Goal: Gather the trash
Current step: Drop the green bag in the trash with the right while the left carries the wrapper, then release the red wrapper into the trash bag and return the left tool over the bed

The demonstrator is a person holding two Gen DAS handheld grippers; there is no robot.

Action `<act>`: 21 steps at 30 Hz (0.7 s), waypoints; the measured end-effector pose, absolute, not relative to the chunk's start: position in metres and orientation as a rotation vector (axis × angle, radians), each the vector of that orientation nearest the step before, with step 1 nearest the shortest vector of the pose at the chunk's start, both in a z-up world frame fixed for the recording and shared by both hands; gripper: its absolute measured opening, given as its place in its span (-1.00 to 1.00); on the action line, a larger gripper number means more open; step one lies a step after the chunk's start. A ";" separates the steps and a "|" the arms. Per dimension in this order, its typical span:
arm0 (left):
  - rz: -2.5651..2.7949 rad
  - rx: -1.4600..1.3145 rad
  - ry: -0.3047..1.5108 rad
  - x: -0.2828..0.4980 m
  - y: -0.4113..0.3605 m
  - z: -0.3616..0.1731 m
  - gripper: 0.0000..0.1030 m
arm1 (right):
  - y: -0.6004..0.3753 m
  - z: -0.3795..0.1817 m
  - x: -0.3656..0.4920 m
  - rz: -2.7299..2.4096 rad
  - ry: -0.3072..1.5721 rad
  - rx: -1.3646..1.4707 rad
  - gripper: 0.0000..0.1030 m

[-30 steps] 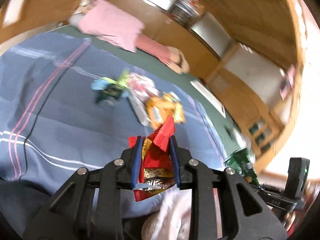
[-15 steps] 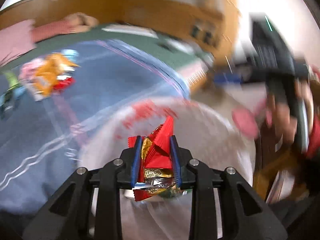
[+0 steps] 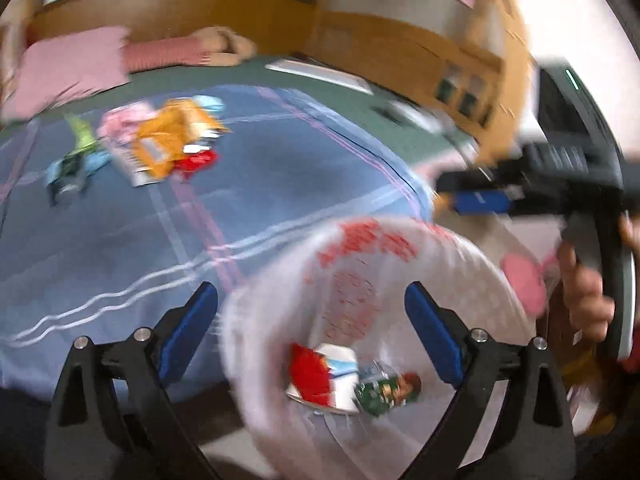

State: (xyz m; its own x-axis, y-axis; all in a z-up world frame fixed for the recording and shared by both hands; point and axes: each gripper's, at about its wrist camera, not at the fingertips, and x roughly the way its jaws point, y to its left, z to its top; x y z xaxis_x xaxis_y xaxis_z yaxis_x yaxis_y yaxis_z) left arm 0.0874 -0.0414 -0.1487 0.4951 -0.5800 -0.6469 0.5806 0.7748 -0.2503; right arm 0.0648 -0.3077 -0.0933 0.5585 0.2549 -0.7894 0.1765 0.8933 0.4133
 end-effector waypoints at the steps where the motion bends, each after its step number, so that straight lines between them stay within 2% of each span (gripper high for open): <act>1: -0.661 -0.037 0.773 0.094 -0.030 -0.145 0.83 | -0.306 -0.093 0.066 0.047 0.988 0.481 0.49; 7: -0.185 -0.093 0.678 0.149 0.038 -0.123 0.86 | -0.291 -0.096 0.073 0.041 1.004 0.455 0.49; 11: 0.002 -0.252 0.741 0.180 0.081 -0.139 0.90 | -0.272 -0.094 0.079 0.048 1.002 0.400 0.49; 14: 0.034 -0.250 0.816 0.189 0.081 -0.151 0.90 | -0.257 -0.091 0.083 0.070 0.987 0.379 0.49; 21: -0.020 -0.187 0.793 0.185 0.066 -0.150 0.91 | -0.225 -0.092 0.096 0.080 0.973 0.304 0.49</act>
